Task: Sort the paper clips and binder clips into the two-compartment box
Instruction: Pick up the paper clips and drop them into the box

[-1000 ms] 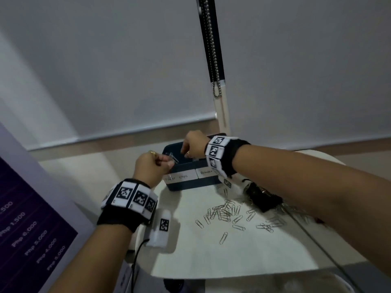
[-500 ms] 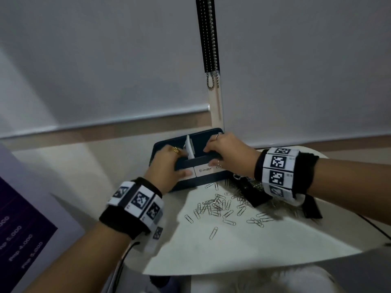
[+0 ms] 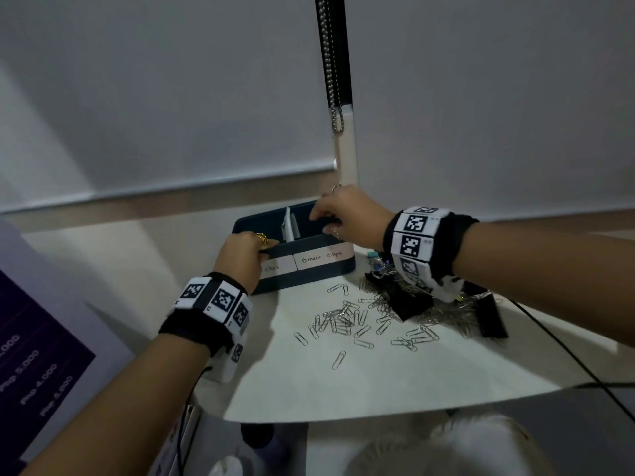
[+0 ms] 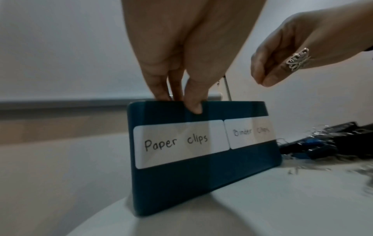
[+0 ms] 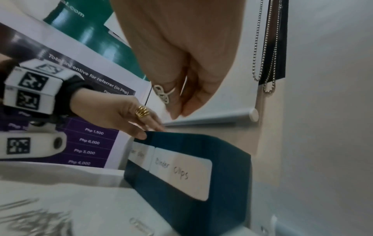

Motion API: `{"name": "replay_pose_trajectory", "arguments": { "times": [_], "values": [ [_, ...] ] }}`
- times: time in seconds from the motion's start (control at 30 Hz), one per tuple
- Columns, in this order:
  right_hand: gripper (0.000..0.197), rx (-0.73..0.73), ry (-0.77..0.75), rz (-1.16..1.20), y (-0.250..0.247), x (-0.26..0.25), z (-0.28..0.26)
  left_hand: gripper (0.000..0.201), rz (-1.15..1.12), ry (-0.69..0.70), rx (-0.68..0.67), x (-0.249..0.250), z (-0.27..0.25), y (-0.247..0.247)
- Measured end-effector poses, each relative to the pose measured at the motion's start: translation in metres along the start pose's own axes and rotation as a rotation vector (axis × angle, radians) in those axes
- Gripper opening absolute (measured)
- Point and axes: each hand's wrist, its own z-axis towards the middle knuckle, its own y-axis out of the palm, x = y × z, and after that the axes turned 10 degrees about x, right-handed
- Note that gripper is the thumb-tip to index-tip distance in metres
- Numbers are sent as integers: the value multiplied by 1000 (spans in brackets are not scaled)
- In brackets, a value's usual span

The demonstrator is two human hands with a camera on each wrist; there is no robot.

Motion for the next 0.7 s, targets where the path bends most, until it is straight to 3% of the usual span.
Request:
{"name": "replay_pose_trajectory", "arguments": {
  "times": [0.07, 0.17, 0.23, 0.33, 0.43, 0.5, 0.6, 0.7],
  "values": [
    [21, -32, -19, 18, -3, -1, -4, 36, 0, 22, 15, 5, -4, -2],
    [22, -333, 8, -22, 0, -1, -22, 44, -123, 95, 38, 28, -23, -9],
    [29, -492, -14, -113, 9, -2, -31, 42, -171, 201, -117, 49, -44, -15],
    [27, -626, -34, -216, 25, -2, -36, 48, -148, 273, -503, 67, -67, -11],
    [29, -687, -65, -260, 27, -4, -39, 60, -24, 301, -668, 71, -78, -1],
    [29, -702, -102, -259, 25, -5, -42, 64, 94, 334, -661, 69, -83, 4],
    [34, -703, -118, -238, 23, -8, -52, 42, 74, 336, -577, 63, -81, 5],
    [26, -661, -186, -278, 27, -10, -60, 24, -16, 250, -488, 56, -78, 7]
  ]
}}
